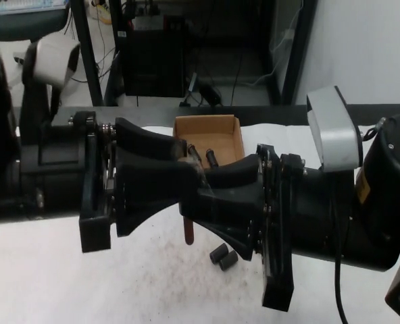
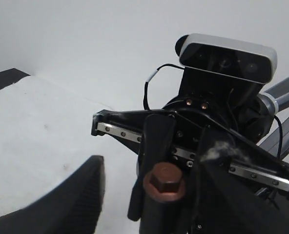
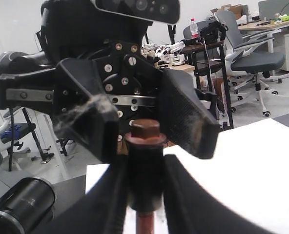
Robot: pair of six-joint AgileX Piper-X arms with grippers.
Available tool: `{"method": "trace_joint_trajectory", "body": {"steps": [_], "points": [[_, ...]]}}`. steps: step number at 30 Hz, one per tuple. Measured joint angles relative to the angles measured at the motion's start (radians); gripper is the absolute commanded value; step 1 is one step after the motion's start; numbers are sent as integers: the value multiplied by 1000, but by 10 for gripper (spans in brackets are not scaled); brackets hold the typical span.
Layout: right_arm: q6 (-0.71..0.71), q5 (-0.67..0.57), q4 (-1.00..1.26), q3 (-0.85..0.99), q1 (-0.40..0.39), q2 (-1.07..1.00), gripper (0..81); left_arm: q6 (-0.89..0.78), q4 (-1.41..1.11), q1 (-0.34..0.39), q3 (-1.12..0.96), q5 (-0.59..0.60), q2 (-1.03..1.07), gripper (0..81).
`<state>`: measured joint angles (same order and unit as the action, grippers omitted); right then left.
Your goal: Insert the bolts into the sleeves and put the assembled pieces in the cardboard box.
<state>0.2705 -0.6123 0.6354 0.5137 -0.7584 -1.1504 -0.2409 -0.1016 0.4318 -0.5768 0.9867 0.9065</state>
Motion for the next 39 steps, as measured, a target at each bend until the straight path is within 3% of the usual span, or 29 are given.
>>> {"method": "trace_joint_trajectory", "body": {"steps": [6, 16, 18, 19, 20, 22, 29, 34, 35, 39], "points": [[0, 3, 21, 2, 0, 0, 8, -66, -116, 0, -10, -6, 7, 525], [0, 6, -1, 5, 0, 8, 8, -140, -317, 0, -78, -135, 8, 515], [0, 8, -3, 6, 0, 8, 8, -140, -318, 0, -78, -141, 8, 440], [0, 11, -9, 6, 0, 8, 8, -142, -318, 0, -78, -143, 8, 357], [0, 20, -17, 6, 0, 8, 8, -144, -318, 0, -78, -147, 8, 270], [6, 70, -60, 9, 0, 8, 8, -143, -318, 0, -78, -155, 8, 9], [15, 386, -412, 83, 11, 8, 8, -113, -318, 0, -78, -227, 8, 3], [-1, 437, -629, 216, 98, -17, 8, -35, -213, 0, -82, -374, 8, 3], [-1, 441, -699, 281, 151, -47, 8, -1, -122, 0, -81, -451, 10, 3], [-31, 449, -801, 398, 219, -119, 8, 29, 225, 0, -84, -656, 11, 3]]}}
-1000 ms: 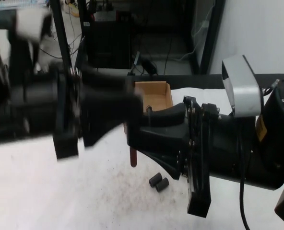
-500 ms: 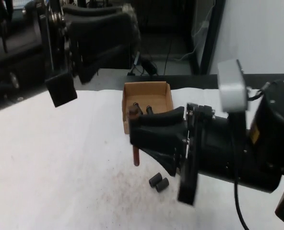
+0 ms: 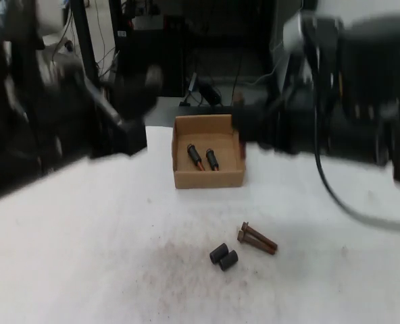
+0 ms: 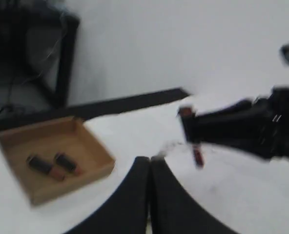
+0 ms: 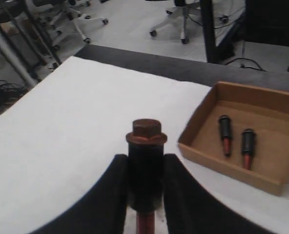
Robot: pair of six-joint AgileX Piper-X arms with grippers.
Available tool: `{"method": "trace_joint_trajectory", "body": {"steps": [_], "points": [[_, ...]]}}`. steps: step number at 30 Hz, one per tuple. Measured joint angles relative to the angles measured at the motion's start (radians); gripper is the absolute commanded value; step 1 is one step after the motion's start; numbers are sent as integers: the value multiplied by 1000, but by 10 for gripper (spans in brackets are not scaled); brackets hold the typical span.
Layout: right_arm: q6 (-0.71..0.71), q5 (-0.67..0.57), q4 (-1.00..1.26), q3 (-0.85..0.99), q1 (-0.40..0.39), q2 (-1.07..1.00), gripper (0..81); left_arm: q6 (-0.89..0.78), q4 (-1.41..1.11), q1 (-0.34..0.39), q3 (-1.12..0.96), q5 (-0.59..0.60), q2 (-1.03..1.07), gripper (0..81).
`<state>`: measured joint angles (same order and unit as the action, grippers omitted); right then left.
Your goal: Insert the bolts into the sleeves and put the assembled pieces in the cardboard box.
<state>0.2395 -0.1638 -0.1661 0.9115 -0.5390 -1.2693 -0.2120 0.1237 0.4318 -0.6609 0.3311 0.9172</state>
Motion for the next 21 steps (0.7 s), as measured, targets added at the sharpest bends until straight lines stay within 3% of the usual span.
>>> {"method": "trace_joint_trajectory", "body": {"steps": [3, 9, 21], "points": [[-7, -21, -79, 115, 49, -101, 8, 7, 171, 0, 0, -79, 0, 3], [-72, -44, -283, 386, 73, -329, 8, 46, 339, 0, 0, -107, 8, 3], [-165, 1, -705, 862, 73, -741, 8, 93, 400, 0, 0, -108, 19, 3]]}}
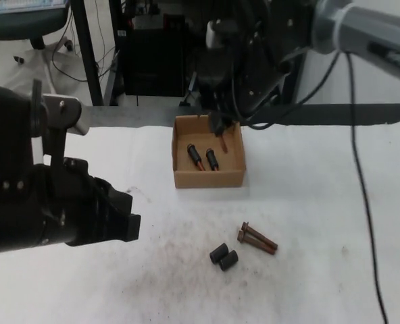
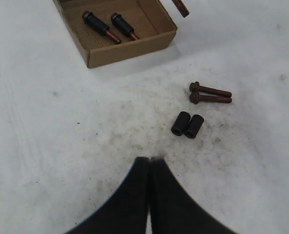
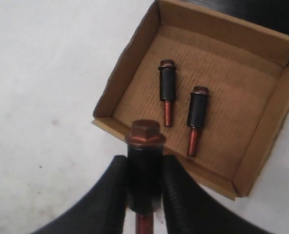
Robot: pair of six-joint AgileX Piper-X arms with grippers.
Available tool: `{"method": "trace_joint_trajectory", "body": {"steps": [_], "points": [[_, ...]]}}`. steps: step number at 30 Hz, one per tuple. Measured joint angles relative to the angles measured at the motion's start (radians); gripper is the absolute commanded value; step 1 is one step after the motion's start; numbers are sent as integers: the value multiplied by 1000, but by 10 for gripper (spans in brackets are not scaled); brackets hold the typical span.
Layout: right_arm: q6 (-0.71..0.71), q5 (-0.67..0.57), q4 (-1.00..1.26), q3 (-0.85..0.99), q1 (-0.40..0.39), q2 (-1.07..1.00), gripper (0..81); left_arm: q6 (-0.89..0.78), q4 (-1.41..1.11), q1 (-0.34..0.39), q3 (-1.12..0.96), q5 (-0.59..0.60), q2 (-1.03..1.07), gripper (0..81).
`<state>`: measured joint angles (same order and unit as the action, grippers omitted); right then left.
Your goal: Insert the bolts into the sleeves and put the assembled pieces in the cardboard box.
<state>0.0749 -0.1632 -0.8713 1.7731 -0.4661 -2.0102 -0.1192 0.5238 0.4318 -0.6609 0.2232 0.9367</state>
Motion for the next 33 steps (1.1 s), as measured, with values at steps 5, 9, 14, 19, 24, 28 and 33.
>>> {"method": "trace_joint_trajectory", "body": {"steps": [5, 9, 14, 19, 24, 28, 33], "points": [[0, 25, -10, 78, 0, -68, 8, 0, 0, 0, 0, 0, 0, 3], [-1, 49, -9, 143, 0, -136, 8, 0, 0, 0, 0, -2, 0, 3], [-1, 51, -11, 199, 12, -213, 8, 0, 8, 0, 0, -1, 0, 3], [-1, 51, -2, 218, 32, -241, 8, 0, 49, 0, 0, -1, 0, 3], [-1, 51, 17, 222, 41, -241, 71, 0, 62, 0, 3, -1, 0, 3], [-1, 49, 29, 222, 46, -241, 278, 0, 63, 0, 22, -1, 0, 3], [-1, 46, 32, 222, 47, -241, 365, 0, 67, 0, 49, 0, 0, 3]]}}
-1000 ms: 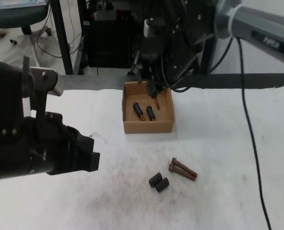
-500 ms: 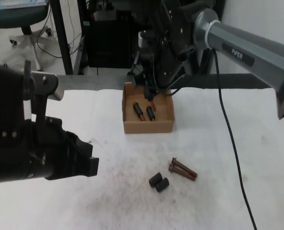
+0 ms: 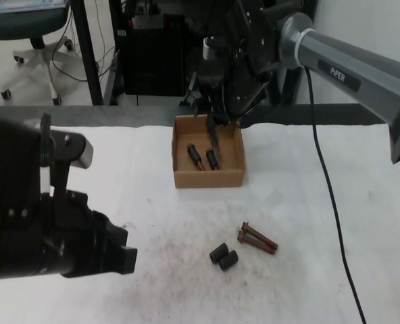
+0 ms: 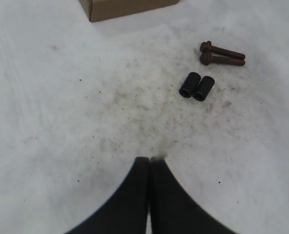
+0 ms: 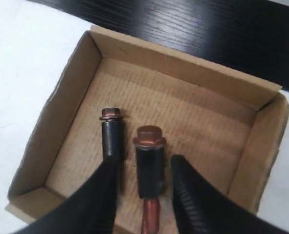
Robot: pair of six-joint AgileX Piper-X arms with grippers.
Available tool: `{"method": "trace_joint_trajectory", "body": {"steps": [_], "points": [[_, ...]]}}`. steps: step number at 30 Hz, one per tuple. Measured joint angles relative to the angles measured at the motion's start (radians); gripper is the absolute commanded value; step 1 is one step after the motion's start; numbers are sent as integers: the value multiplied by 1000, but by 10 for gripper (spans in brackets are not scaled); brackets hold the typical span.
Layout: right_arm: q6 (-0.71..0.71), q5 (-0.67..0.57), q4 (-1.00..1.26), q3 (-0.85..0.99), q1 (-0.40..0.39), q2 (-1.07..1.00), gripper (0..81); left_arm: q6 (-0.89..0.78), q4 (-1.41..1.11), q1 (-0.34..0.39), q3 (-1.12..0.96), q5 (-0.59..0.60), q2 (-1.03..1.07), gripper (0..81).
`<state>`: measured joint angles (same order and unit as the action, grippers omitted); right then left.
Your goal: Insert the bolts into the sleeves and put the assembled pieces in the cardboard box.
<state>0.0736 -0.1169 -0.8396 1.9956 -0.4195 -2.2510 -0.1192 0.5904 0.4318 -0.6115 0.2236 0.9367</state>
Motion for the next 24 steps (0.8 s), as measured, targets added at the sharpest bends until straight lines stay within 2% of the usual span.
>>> {"method": "trace_joint_trajectory", "body": {"steps": [5, 6, 9, 13, 17, 19, 24], "points": [[0, 0, 1, 2, 0, 0, 274, 0, 0, 0, 6, 0, 0, 3], [0, 0, 1, 2, 0, 0, 227, 0, 0, 0, 6, 0, 0, 3], [0, 0, -17, 4, 0, 13, 15, 0, 0, 0, 6, 0, 0, 3], [-4, 0, -91, 4, 0, 58, 3, 0, 0, 0, 6, 0, 0, 3], [-74, 0, -243, 7, 0, 92, 4, 0, 0, 0, 6, 0, 0, 3], [-105, 13, -366, -21, 0, 96, 4, 0, 0, 0, 6, 0, 0, 3], [-126, 35, -490, -118, -3, 96, 4, 0, 0, 0, 6, 0, 0, 3]]}}
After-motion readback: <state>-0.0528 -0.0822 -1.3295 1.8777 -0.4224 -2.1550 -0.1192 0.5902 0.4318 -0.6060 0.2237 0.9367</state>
